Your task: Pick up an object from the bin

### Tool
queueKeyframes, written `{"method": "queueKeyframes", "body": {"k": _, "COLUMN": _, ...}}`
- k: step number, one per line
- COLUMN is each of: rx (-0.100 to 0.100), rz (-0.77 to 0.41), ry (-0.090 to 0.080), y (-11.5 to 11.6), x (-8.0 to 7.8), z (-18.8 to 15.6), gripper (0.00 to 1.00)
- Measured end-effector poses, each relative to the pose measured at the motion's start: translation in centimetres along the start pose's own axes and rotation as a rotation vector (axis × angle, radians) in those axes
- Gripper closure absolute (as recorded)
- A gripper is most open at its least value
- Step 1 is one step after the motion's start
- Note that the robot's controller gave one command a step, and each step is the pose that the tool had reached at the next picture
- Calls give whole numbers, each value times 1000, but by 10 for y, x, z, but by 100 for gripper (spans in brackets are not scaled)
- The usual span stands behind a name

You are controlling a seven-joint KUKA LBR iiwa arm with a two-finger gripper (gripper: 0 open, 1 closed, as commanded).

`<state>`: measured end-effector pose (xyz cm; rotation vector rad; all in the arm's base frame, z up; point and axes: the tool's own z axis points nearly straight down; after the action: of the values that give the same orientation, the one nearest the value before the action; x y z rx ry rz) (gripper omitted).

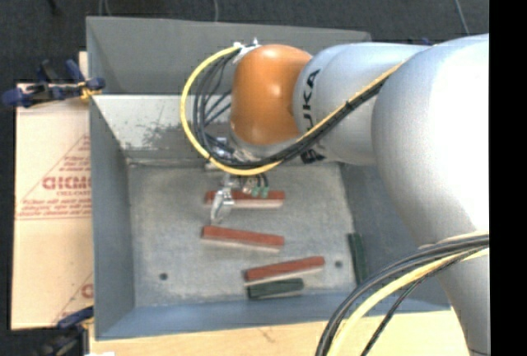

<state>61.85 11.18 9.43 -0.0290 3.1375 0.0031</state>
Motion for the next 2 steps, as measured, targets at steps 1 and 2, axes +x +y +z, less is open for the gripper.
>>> {"method": "queueKeyframes", "body": {"k": 1, "rx": 0, "rz": 1, "ry": 0, "y": 0, "x": 0, "z": 0, "gripper": 0}}
{"method": "queueKeyframes", "body": {"k": 2, "rx": -5, "rz": -245, "ry": 3, "y": -38, "x": 10, "z": 13, "gripper": 100}}
